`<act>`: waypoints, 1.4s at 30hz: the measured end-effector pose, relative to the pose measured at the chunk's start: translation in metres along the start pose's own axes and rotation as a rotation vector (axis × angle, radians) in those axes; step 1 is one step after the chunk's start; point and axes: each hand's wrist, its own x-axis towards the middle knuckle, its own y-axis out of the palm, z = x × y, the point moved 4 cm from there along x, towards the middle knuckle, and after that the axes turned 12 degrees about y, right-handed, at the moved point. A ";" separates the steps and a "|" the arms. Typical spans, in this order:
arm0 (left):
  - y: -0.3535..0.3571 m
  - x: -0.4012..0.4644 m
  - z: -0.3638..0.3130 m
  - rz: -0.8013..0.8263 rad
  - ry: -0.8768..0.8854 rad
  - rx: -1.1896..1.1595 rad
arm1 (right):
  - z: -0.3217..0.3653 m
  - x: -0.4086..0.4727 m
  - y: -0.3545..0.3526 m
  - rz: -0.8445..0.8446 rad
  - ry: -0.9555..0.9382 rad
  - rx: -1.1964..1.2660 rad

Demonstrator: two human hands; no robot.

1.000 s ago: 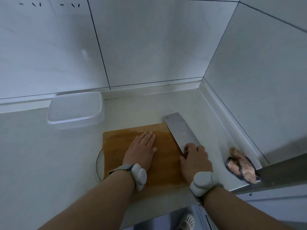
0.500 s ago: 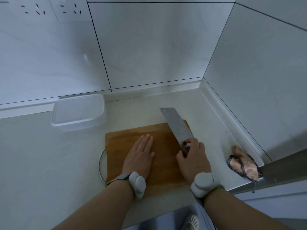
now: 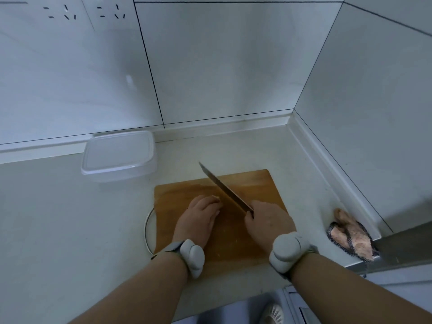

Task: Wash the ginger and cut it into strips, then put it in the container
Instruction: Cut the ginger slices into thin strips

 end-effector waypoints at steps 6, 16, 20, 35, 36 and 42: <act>0.012 -0.003 0.007 -0.005 0.006 0.028 | 0.010 -0.003 0.004 0.073 -0.024 -0.048; 0.011 -0.004 0.007 -0.069 -0.019 0.037 | 0.017 -0.004 0.001 0.131 -0.053 -0.079; 0.013 -0.005 0.007 -0.072 -0.026 0.112 | 0.019 -0.005 -0.006 0.122 -0.107 -0.115; 0.013 -0.004 0.003 -0.084 0.016 0.204 | 0.016 0.007 -0.012 0.192 -0.191 -0.166; 0.012 -0.004 0.003 -0.085 0.012 0.196 | 0.016 0.009 -0.011 0.199 -0.190 -0.165; 0.012 -0.004 0.003 -0.078 0.013 0.188 | 0.024 0.018 -0.002 0.240 -0.176 -0.127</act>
